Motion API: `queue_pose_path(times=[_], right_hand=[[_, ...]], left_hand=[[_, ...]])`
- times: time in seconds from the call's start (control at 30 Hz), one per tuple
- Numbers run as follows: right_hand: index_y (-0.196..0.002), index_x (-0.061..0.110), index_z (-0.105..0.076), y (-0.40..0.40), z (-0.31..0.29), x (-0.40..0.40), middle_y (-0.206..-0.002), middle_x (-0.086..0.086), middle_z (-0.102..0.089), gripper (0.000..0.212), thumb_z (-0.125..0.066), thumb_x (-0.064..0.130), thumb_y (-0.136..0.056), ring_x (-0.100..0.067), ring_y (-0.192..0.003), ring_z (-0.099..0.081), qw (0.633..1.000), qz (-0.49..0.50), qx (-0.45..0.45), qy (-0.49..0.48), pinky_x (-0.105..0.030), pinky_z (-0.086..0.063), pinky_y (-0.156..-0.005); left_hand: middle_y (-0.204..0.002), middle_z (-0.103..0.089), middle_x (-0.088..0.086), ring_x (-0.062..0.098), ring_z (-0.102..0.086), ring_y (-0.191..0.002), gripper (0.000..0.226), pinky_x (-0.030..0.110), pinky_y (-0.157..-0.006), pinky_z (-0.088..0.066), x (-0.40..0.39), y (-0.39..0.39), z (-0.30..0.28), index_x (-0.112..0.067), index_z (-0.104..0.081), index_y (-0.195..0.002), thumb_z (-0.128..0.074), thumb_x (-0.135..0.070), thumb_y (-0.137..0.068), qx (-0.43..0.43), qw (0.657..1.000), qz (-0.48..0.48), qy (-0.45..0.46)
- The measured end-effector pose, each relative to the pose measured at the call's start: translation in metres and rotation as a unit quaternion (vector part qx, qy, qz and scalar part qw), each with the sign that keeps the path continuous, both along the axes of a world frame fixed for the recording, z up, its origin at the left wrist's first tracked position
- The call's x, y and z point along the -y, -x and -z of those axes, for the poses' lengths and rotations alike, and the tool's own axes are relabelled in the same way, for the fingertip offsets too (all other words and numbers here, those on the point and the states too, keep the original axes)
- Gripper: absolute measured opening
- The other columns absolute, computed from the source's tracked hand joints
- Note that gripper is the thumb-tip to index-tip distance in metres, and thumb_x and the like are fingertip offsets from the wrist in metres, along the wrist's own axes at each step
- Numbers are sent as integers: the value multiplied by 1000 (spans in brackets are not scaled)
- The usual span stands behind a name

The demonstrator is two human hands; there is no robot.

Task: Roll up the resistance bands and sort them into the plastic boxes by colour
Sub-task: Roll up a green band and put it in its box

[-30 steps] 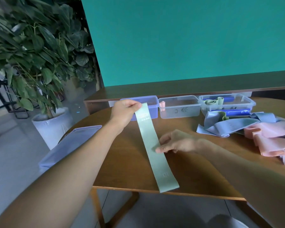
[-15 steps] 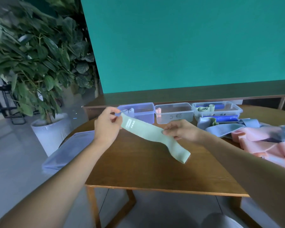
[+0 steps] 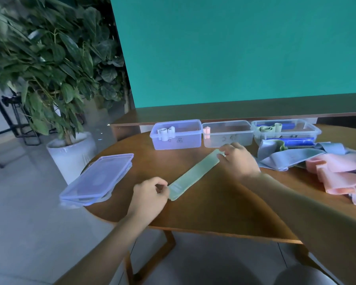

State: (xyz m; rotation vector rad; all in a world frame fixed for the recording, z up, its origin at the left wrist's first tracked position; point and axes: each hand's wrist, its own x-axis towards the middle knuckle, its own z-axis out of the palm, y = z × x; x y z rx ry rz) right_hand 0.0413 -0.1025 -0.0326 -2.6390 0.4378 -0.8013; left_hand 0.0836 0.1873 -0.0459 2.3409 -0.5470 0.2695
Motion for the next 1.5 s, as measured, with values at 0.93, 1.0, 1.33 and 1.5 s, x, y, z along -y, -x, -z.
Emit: queue_pose_path(times=[0.93, 1.0, 1.33, 1.5], right_hand=[[-153, 34, -30, -31, 26, 2, -160, 0, -37, 53, -27, 55, -105, -24, -149, -29, 973, -103, -204, -8, -42, -17, -122], [-148, 30, -39, -14, 26, -8, -154, -1, -47, 53, -32, 57, -103, -26, -143, -39, 978, -109, -176, -20, -43, -27, -119], [-102, 25, -74, 98, 20, -55, -104, 15, -71, 18, -75, 37, -90, -7, -103, -66, 954, -275, -23, -117, -28, -50, -93], [-94, 26, -72, 113, 16, -50, -102, 12, -69, 21, -81, 41, -83, -13, -104, -66, 933, -327, -77, -128, -35, -51, -91]], left_hand=[[-84, -69, -18, 3, -66, -83, 9, 9, -68, -43, 22, 61, 2, -26, -79, -92, -73, -31, -87, 24, 966, 252, 61], [-84, -69, -17, 6, -66, -82, 8, 10, -67, -43, 20, 60, 2, -27, -79, -92, -76, -31, -85, 18, 967, 242, 72], [-97, -69, -20, 5, -63, -94, 25, 7, -67, -43, 14, 56, 2, -28, -79, -94, -85, -43, -75, -7, 960, 280, 25], [-93, -68, -21, 4, -65, -94, 16, 10, -72, -47, 16, 53, 4, -31, -79, -89, -81, -43, -78, 5, 954, 299, -12]])
